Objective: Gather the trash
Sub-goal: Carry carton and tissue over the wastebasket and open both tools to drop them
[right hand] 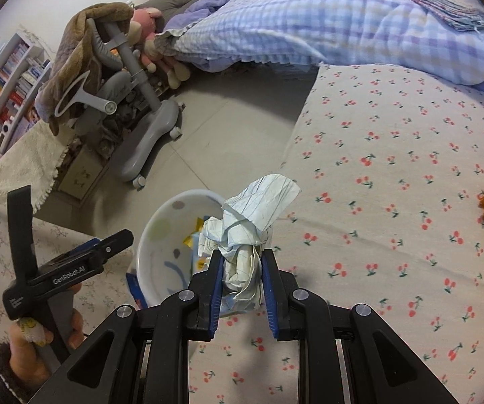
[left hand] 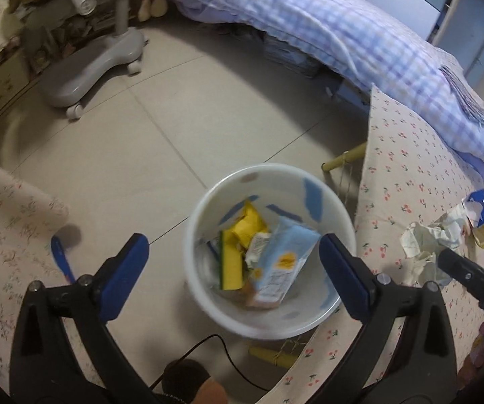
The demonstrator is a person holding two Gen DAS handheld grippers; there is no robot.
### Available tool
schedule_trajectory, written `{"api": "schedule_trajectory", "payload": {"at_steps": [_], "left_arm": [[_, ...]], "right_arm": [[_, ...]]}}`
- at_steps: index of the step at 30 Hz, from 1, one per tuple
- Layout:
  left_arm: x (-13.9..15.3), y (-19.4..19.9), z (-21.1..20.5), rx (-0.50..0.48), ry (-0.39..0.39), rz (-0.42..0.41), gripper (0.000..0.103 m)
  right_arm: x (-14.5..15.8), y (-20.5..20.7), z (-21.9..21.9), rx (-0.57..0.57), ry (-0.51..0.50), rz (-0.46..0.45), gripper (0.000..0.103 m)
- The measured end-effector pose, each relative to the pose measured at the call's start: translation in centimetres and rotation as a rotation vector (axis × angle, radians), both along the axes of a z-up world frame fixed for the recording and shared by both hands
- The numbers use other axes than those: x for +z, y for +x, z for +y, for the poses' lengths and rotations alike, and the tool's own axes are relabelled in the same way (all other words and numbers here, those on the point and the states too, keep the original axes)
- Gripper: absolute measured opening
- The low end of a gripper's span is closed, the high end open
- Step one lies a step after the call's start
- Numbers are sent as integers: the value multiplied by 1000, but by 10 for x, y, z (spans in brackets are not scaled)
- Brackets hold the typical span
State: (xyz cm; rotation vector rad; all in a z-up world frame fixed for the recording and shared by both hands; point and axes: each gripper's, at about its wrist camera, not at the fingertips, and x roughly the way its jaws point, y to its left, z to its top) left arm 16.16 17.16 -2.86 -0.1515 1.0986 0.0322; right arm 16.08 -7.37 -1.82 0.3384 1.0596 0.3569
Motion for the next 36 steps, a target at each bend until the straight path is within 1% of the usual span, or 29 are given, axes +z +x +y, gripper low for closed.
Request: {"api": "schedule_trajectory", "payload": {"at_steps": [3,11,14,15,17,18,19,21,25,28,33,36], "left_arm": [[1,-4,9,21,4,20,101],[-2,-14,36,70,62,52,101],[-2,-17,47,90,53,58,101],[-2,-18,49,95,48,57,101],[-1,-20,51,99,44,56,101],[0,-22,52,101,42,52,101],[1,-22,52,99,41,50,101],[2,-23,50,93,43,44,101],[3,-23,45,76,37,43,101],[2,-23,37,58,27,44,101],[-6,-17,13,3,30,66,101],[-8,-14,-5,-24,17,72,101]], "right_arm": [[-5,5,13,20,16,6,23],[-23,16,53,81,27,32,26],[-28,18,66,100,33,36,28],[-28,19,69,107,36,32,30],[-27,19,74,125,57,15,45],[-27,18,75,126,67,13,58],[-25,17,74,122,69,5,62],[-21,14,72,123,56,-10,62],[-12,6,58,97,-1,-30,62],[-7,-2,41,65,-64,-39,62],[4,-24,-13,-33,-155,-50,64],[9,-31,-51,-107,-180,-43,64]]}}
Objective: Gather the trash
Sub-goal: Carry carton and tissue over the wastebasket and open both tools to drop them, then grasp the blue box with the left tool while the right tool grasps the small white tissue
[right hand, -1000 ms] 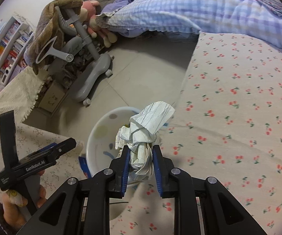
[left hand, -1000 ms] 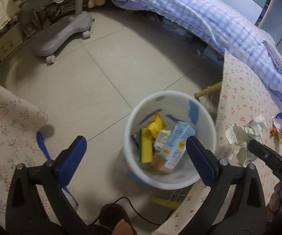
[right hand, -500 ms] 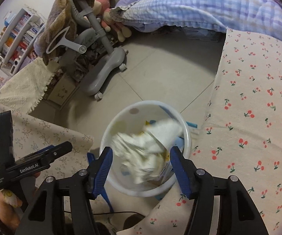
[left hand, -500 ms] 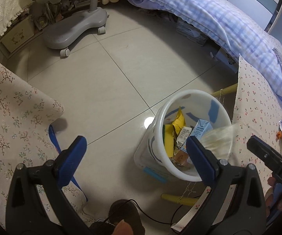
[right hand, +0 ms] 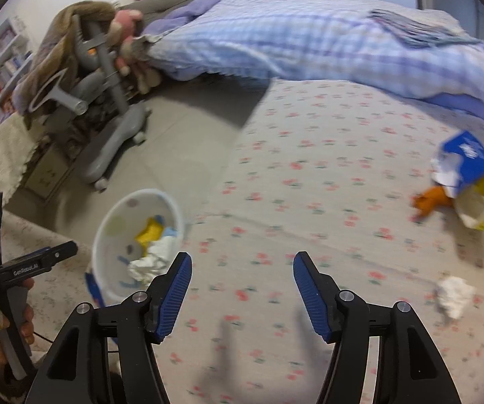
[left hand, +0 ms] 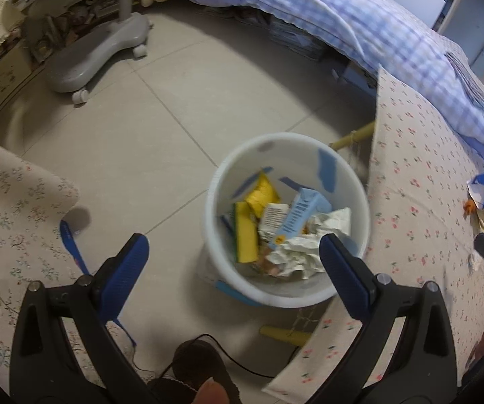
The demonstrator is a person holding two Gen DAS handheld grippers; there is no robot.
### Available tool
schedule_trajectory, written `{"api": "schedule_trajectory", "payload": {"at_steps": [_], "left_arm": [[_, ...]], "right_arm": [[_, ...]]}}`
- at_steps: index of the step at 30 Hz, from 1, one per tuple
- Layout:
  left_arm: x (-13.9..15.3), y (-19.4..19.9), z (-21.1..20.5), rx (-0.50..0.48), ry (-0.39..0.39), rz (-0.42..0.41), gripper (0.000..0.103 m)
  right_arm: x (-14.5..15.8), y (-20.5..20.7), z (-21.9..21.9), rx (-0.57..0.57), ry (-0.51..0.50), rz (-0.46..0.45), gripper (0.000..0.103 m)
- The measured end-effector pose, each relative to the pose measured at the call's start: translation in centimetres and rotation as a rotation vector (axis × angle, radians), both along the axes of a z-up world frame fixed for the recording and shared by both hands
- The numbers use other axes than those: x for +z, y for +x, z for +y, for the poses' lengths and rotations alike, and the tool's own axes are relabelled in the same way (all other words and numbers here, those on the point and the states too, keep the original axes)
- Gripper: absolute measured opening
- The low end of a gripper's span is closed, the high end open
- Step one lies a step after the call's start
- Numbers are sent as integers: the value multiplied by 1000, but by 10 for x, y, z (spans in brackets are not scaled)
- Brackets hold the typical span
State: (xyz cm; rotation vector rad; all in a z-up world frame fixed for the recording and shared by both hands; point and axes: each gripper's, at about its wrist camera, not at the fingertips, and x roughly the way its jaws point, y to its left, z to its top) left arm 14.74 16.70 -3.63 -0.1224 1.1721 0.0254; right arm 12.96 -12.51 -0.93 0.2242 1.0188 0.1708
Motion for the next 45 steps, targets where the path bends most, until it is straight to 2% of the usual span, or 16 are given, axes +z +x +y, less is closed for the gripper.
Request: {"api": "schedule_trajectory", "payload": {"at_steps": [6,11,14,18,21,23,24,31,37,40,42,45], "left_arm": [[2,6,-39,-55,-40,-10,101],[4,11,-76,-117,-50,-15,101],[4,13,-99,-160,-51,-16,101],[6,16,-123,-199,-45,-25,101],[7,18,-138,-222,-46,-28,101],[7,18,-150,-241,-48,-27,101],[6,18,-155,-250,-46,-27,101],[8,11,-195,-299,-43,-42,101],[17,8,-253,-372,-52,-64,101],[21,15,-289,-420,-108,-44,101],[21,26,-313,-432,-203,4,95],[26,41,-345,-436,-278,17,91]], "right_arm": [[-1,-12,-83,-161,-34,14,66],[-17,-16,-136,-278,-68,75,65],[-33,-16,-158,-313,-35,139,64],[-53,-14,-173,-335,-7,202,51],[-63,-13,-179,-340,0,217,44],[-64,-15,-181,-333,-18,203,31],[-63,-16,-182,-325,-34,199,18],[-48,-44,-220,-368,28,158,16],[-30,-75,-273,-447,72,113,16],[-28,-81,-292,-484,114,109,16],[-27,-87,-301,-492,118,103,16],[-27,-90,-307,-493,116,92,16]]}}
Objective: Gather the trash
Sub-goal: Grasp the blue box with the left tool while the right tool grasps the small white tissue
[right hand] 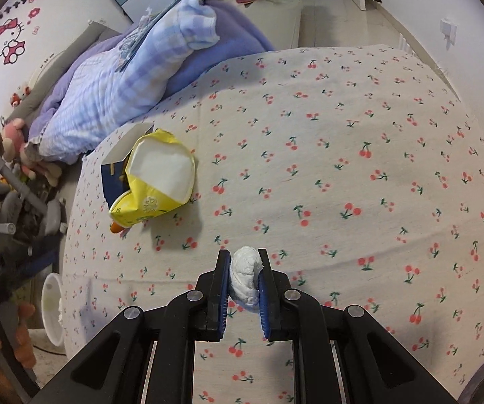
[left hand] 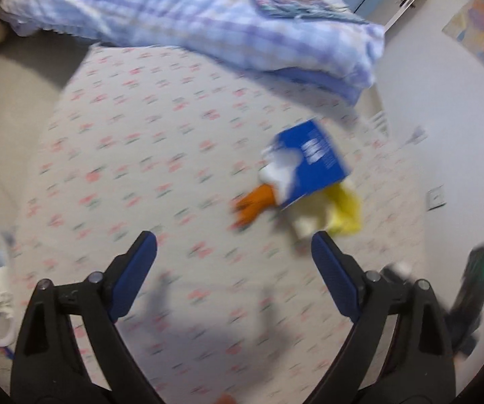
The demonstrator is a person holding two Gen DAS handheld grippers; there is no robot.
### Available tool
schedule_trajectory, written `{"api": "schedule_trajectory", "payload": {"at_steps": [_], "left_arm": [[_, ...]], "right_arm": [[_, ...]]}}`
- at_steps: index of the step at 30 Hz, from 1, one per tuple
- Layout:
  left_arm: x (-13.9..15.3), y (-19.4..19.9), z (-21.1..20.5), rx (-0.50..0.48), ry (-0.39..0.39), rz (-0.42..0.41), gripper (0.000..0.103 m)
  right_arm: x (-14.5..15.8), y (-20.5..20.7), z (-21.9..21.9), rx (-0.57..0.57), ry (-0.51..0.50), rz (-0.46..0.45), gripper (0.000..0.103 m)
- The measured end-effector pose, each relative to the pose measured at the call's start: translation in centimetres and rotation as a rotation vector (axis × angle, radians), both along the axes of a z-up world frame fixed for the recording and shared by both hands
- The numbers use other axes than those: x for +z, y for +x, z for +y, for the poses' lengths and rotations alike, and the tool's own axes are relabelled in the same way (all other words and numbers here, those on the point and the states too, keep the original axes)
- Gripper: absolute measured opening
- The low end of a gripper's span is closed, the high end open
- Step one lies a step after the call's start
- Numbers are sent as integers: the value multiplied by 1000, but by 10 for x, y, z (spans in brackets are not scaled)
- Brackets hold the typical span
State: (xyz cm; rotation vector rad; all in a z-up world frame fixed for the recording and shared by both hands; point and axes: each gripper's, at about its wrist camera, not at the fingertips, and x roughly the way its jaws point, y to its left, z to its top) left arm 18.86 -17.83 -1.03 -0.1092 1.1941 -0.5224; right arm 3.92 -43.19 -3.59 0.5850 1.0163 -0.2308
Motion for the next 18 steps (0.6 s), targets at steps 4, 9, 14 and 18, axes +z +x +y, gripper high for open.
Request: {"api": "schedule_trajectory", "payload": {"at_steps": [4,9,14,18], "left_arm": [[-2,18,-31,-1,-98,45,78],[-16,33,-50,43,-197,122,77],[-25,38,-62,49,-253,166,77],[-39,37,-66,78,-284,231,69]], "right_arm": [[-4,-2,-7,0,17,0,16],[-5,-6,-17,-8,26,-9,16],[-6,-7,-21,-9,38,-14,16],[-5,-8,-24,-12,45,-21,16]]}}
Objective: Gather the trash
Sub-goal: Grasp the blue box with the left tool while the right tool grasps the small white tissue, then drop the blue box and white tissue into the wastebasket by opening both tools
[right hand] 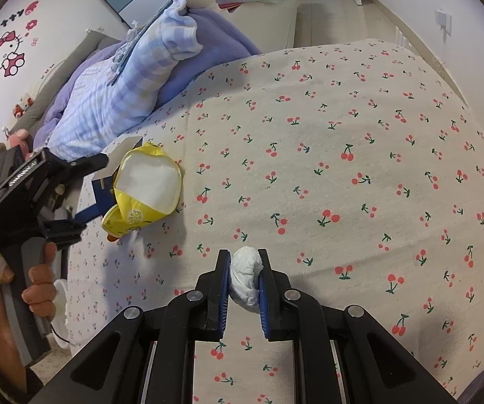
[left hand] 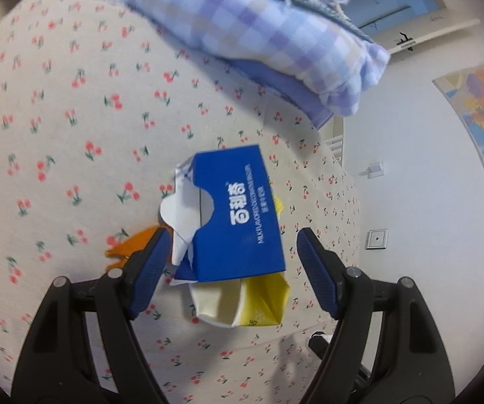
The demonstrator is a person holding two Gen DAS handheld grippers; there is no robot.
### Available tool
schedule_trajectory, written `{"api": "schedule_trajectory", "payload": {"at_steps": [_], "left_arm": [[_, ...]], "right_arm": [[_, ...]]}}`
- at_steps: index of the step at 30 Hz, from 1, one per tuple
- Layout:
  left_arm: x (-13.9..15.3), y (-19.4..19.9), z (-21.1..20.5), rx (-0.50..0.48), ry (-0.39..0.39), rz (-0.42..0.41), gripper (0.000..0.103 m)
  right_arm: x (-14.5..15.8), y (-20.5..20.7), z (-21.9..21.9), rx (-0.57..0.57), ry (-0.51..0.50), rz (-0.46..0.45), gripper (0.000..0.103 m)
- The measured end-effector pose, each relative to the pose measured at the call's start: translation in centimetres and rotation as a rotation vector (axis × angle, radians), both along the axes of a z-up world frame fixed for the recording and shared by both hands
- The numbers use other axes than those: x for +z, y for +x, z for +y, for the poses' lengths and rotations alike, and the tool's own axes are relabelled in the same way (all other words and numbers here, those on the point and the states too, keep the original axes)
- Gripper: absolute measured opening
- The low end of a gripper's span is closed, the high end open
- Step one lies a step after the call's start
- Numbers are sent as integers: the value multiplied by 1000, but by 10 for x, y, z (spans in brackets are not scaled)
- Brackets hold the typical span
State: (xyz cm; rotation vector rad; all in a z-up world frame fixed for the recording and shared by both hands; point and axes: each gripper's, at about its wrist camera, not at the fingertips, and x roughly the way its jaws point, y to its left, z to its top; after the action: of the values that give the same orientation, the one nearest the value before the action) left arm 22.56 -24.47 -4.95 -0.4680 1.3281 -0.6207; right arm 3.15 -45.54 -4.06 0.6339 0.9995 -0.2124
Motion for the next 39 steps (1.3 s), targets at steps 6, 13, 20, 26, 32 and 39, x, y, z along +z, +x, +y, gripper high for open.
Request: {"api": "schedule_trajectory", "payload": {"at_steps": [6,13,20,26,32,39], "left_arm": [[4,-5,3,32,0,-16,53],[37,-18,17,-12,96,-173,50],[49,-39,39,-58,207,-269,50],[59,-60,83,-64,271,-323,49],[64,-75,135,-17,293,-347,49],[60,-90,193,51,324,-377,49]], "right_arm": [[1,-2,-1,-4,0,-2,16],[6,-3,2,-8,-6,-8,16],[14,-1,15,19,-24,-17,16],[24,5,35,57,-31,-32,16],[37,13,67,113,-52,-53,16],[47,23,112,194,-98,-67,16]]}}
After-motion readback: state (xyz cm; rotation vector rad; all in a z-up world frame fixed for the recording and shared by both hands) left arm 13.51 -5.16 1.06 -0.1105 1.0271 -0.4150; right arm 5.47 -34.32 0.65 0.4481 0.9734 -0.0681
